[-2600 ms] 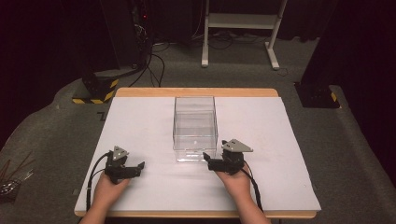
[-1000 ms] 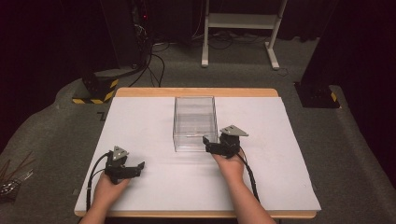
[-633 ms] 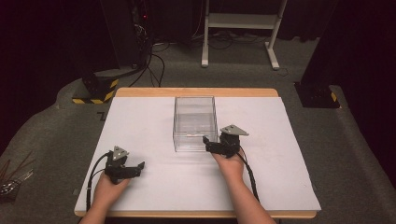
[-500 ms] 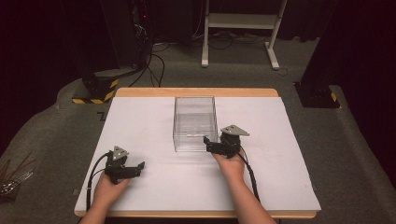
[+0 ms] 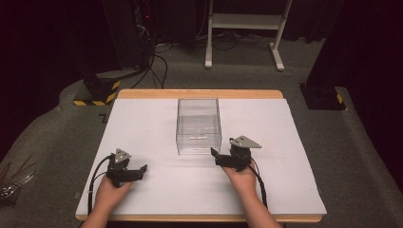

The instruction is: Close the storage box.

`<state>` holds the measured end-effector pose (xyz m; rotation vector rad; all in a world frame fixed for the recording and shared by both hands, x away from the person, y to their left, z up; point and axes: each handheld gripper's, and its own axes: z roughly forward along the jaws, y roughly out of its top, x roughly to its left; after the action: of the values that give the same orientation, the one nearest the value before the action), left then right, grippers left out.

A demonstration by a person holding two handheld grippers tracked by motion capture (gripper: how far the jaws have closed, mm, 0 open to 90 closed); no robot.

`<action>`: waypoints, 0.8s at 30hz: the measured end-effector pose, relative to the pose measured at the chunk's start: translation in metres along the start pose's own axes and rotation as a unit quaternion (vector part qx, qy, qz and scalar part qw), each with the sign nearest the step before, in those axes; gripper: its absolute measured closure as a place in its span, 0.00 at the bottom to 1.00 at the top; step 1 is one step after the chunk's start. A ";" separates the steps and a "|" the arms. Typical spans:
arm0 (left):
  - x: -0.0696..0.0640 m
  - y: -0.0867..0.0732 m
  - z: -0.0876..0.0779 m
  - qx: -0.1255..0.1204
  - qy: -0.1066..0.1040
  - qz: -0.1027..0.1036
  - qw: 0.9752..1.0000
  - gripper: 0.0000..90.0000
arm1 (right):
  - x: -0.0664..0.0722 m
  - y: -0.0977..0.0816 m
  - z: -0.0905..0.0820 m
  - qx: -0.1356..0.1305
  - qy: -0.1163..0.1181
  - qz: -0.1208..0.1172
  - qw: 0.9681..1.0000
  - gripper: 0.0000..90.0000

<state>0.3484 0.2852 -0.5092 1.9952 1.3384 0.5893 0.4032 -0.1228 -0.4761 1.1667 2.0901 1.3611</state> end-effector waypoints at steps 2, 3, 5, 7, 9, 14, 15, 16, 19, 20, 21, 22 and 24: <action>0.000 0.000 0.000 -0.001 0.000 -0.002 1.000 0.14 | -0.001 -0.004 -0.010 0.000 0.000 -0.004 1.000 0.12; 0.000 0.000 0.000 -0.001 0.000 -0.002 1.000 0.14 | -0.002 -0.006 -0.014 -0.001 0.001 -0.005 1.000 0.12; 0.000 0.000 0.000 -0.001 0.000 -0.002 1.000 0.14 | -0.005 -0.011 -0.022 0.000 0.000 -0.006 1.000 0.12; 0.000 0.000 0.000 -0.001 0.000 -0.002 1.000 0.14 | -0.009 -0.016 -0.033 0.003 -0.004 -0.007 1.000 0.12; 0.000 0.000 0.000 -0.001 0.001 -0.001 1.000 0.14 | -0.013 -0.020 -0.041 0.004 -0.009 -0.009 1.000 0.12; 0.000 0.000 0.000 -0.002 0.001 -0.002 1.000 0.14 | -0.029 -0.035 -0.062 0.020 -0.030 -0.010 0.999 0.12; 0.000 0.000 0.000 -0.001 0.001 -0.002 1.000 0.14 | -0.034 -0.039 -0.067 0.027 -0.039 -0.008 0.999 0.12; 0.000 0.000 0.000 -0.001 0.001 -0.002 1.000 0.14 | -0.038 -0.041 -0.070 0.036 -0.047 -0.008 0.998 0.12; 0.000 0.000 0.000 -0.001 0.001 -0.002 1.000 0.14 | -0.047 -0.049 -0.075 0.053 -0.061 -0.007 0.997 0.12; 0.000 0.000 0.000 -0.001 0.001 -0.002 1.000 0.14 | -0.047 -0.049 -0.075 0.053 -0.061 -0.007 0.997 0.12; 0.000 0.000 0.000 -0.001 0.000 -0.002 1.000 0.14 | -0.050 -0.051 -0.075 0.058 -0.061 -0.002 0.996 0.12; 0.000 0.000 0.000 -0.001 0.000 -0.002 1.000 0.14 | -0.053 -0.054 -0.074 0.064 -0.064 0.006 0.996 0.11; 0.000 0.000 0.000 -0.001 0.000 -0.002 1.000 0.14 | -0.056 -0.056 -0.071 0.079 -0.065 0.011 0.995 0.13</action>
<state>0.3484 0.2850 -0.5093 1.9907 1.3403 0.5902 0.3626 -0.2180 -0.5000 1.3092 2.1273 1.1125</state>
